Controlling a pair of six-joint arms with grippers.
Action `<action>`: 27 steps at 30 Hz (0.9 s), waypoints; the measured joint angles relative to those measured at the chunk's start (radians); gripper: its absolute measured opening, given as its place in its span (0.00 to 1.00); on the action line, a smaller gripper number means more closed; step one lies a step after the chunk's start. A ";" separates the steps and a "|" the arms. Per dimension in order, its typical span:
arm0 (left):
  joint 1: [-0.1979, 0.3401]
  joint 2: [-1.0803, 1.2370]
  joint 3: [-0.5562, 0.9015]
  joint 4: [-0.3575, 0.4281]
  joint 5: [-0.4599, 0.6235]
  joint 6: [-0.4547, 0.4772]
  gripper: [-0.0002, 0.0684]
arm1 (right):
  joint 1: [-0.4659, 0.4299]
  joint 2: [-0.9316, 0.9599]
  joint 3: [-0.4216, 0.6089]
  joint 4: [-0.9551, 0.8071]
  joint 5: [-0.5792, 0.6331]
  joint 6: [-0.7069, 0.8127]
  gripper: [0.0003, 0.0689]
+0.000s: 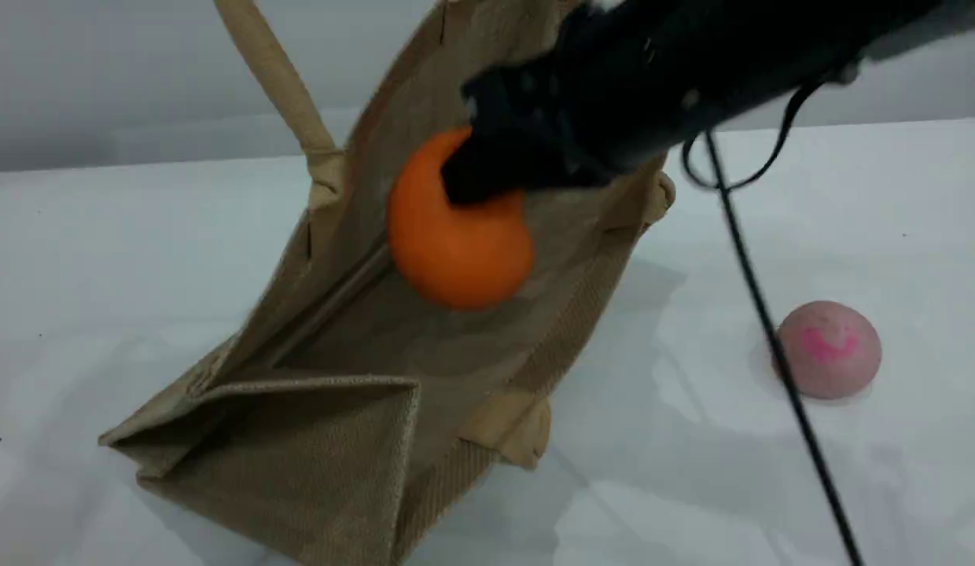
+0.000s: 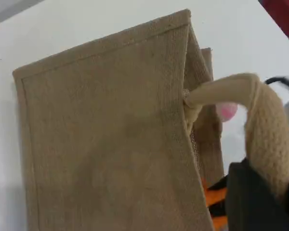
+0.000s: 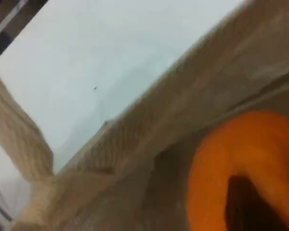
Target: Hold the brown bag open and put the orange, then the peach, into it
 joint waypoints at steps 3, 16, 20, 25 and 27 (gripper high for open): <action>0.000 0.000 0.000 0.000 0.000 0.000 0.13 | 0.000 0.068 -0.029 -0.001 0.055 0.000 0.06; -0.001 0.000 0.000 -0.003 0.001 0.001 0.13 | 0.069 0.267 -0.177 0.000 0.026 0.002 0.08; -0.010 0.000 0.000 -0.006 0.002 0.004 0.13 | 0.069 0.287 -0.183 0.000 0.015 0.002 0.16; -0.017 0.000 0.000 -0.004 0.002 0.027 0.13 | 0.069 0.287 -0.184 0.000 0.057 0.002 0.42; -0.017 0.000 0.000 -0.004 0.002 0.026 0.13 | 0.069 0.284 -0.184 -0.001 0.072 0.002 0.55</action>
